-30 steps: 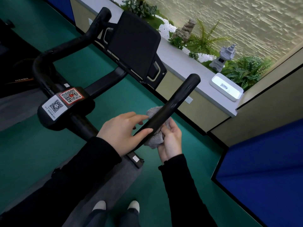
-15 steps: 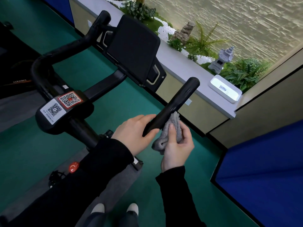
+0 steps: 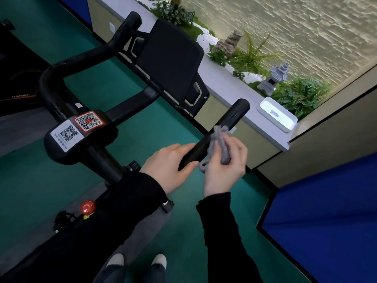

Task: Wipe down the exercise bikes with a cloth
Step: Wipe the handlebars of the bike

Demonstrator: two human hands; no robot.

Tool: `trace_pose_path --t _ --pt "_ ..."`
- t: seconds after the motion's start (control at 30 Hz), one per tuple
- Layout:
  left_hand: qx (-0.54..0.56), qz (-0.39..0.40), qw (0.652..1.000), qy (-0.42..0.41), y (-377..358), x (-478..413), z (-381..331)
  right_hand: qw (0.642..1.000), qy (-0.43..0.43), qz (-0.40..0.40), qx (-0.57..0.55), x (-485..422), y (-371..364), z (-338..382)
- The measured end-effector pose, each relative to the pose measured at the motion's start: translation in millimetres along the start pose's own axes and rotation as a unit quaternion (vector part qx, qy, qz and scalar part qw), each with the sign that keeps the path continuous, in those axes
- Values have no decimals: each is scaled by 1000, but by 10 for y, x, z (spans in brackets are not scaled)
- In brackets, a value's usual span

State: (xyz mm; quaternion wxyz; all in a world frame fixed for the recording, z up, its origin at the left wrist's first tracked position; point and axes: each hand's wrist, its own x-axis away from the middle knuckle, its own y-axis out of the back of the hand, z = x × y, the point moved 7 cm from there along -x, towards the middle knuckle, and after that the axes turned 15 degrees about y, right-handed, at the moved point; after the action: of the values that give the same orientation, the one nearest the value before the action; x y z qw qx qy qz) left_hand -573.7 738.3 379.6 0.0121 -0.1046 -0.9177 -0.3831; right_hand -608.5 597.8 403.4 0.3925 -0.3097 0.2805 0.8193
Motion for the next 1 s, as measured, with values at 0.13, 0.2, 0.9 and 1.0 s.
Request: trace_pose_path --t 0.13,0.2,0.9,1.0 --pt "4 -6 1000 -7 3 2 -15 1000 2 29 -3 -37 8 -53" --pt "4 -9 1000 -8 7 5 -9 1000 -27 11 -8 -142 22 -109" --pt "2 -10 1000 -9 -21 -1 4 999 1 43 11 -136 22 -66" --pt "4 -8 1000 -9 -17 3 4 1000 0 3 0 -419 41 -103"
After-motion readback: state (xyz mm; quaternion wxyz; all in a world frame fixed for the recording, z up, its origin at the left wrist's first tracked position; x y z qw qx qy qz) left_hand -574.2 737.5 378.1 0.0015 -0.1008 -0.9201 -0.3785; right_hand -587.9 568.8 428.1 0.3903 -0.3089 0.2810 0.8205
